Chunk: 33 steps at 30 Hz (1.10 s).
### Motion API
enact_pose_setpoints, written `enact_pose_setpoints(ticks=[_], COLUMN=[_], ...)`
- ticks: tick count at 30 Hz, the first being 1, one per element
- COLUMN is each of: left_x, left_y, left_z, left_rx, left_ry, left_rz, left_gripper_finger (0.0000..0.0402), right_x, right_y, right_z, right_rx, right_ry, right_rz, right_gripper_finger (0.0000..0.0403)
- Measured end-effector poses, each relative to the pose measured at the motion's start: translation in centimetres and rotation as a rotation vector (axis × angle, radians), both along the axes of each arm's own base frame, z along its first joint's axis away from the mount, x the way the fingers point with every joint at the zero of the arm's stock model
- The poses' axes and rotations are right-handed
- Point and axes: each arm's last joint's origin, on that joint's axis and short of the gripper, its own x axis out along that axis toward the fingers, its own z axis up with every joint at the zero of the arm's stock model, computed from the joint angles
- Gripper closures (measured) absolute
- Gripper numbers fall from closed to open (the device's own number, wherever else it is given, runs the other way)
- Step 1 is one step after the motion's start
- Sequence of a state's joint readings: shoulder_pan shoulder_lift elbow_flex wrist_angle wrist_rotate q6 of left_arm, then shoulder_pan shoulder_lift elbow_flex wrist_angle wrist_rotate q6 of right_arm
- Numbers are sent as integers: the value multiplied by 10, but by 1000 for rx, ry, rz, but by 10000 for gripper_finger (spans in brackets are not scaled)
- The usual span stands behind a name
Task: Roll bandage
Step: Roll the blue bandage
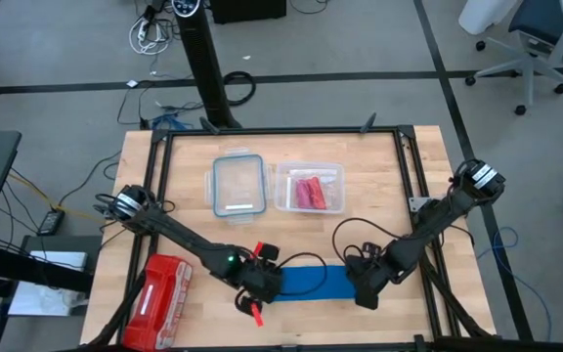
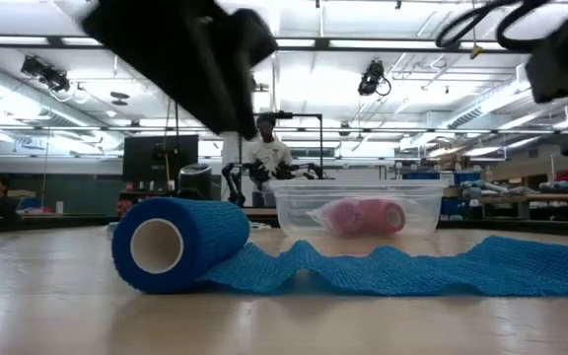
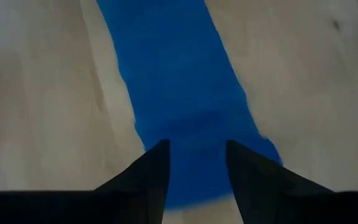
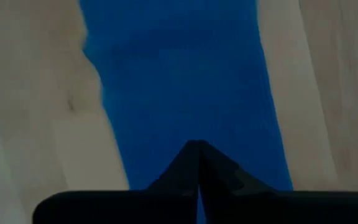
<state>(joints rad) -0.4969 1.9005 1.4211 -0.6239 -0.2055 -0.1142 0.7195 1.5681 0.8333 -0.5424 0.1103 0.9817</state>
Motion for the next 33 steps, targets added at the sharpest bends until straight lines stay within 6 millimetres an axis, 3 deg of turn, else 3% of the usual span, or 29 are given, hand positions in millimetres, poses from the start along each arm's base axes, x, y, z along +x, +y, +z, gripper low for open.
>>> enact_pose_setpoints(ticks=[8, 24, 33], left_x=[-12, -9, 7], left_y=[4, 4, 2], left_z=[-15, -34, -45], left_rx=[-24, -63, -78], left_ry=[138, 40, -41], left_rz=[26, 41, 41], left_gripper_finger=[241, 241, 241], right_x=[-7, -7, -6], right_y=[3, 2, 1], right_z=[-1, -1, -1], right_rx=[-9, -41, -64], right_ry=[37, 21, -10], right_rz=[-18, -22, -43], right_gripper_finger=[398, 394, 397])
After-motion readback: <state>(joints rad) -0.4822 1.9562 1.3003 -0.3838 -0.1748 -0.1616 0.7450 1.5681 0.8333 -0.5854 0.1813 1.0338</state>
